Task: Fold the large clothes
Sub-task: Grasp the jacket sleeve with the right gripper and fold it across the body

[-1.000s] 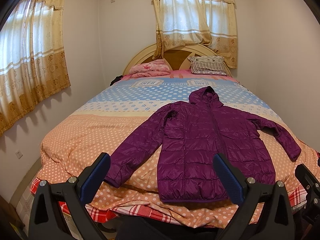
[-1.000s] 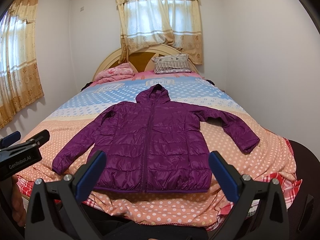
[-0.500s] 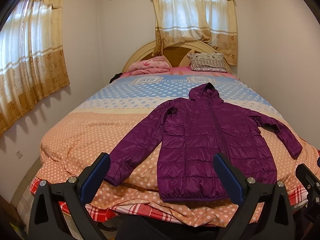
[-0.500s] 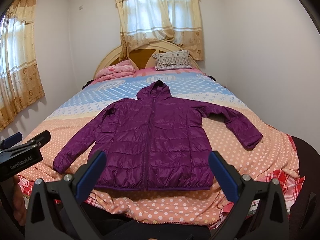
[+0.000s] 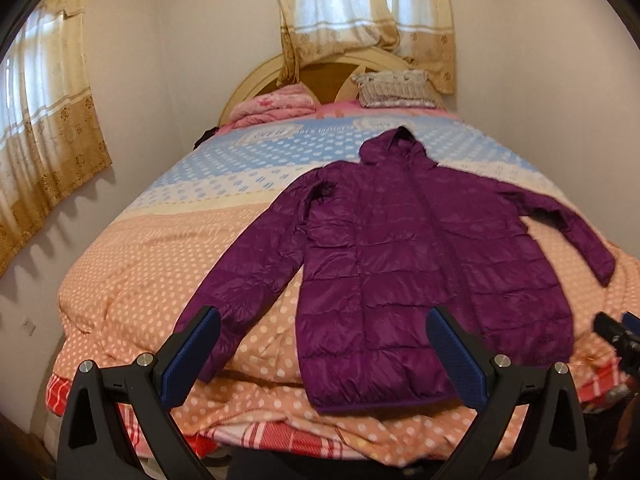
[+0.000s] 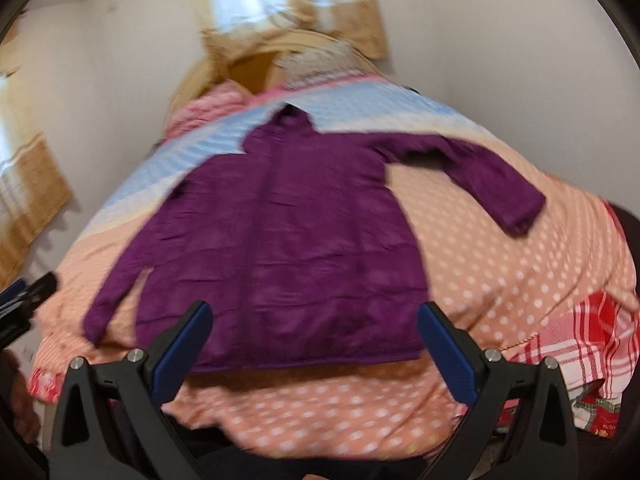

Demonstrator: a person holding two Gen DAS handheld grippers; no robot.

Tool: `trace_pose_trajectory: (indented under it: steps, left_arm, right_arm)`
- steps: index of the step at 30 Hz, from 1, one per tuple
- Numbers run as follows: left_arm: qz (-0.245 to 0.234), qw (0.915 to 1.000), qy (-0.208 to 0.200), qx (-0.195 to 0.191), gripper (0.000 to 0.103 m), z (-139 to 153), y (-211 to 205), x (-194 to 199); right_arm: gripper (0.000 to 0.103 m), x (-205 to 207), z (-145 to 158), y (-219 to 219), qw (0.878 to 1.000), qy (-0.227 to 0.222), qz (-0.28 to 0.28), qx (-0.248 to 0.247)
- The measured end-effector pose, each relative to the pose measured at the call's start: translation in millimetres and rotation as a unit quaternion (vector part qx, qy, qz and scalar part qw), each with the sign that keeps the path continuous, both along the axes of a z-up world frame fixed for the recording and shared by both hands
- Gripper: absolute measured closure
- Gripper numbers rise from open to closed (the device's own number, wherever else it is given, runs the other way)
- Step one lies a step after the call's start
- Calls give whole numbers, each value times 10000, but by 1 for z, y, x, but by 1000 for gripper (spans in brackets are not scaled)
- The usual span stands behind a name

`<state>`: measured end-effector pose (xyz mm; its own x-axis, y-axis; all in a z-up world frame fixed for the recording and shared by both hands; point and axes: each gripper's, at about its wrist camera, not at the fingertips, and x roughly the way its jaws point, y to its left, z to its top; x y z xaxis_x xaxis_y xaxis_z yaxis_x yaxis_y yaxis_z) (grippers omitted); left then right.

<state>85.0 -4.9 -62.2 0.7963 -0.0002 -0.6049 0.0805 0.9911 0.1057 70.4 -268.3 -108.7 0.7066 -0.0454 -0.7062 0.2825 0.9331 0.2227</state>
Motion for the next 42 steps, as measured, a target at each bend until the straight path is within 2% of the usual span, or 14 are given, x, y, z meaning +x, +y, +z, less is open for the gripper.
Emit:
trace_pose_trajectory:
  steps: [5,7,15,20,24,26,27,30,36,42]
  left_arm:
    - [151,9997,190,60,1,-24,3,57]
    - [169,9993,328,92,1,-32,4,80]
    - [451,9976,193,484,1,-49,6,140]
    - [525,9963,227,643,1,-63,3,174]
    - [572,9946,325,803,1,-75,-1,198]
    - [605,9940,374,829,1,-79,-1,206]
    - [616,9938,388,846,1,-80,-1,209]
    - [640,9931,375,912,1,-82,0,219]
    - [854,9902,462,1006,1,-84,19,252]
    - [1248,9843,532,1128,1,-84,47,297]
  right_arm:
    - [1,20,-26,-61,9976,249,-625,180]
    - [6,27,-31,-91,9944,365,-955,266]
    - [16,54,-31,-197,9752,505,-2130,315]
    - [18,75,-41,-228,9653,795,-2462,360]
    - [36,85,-63,-249,9550,1096,-2701,551]
    - [60,86,-59,-248,9576,1018,-2684,251]
    - [76,88,-56,-247,9609,1004,-2579,105]
    - [87,87,-47,-248,9620,1021,-2526,-187]
    - [89,82,-22,-275,9514,769,-2918,-613]
    - [90,98,29,-258,9548,162,-2762,-1088]
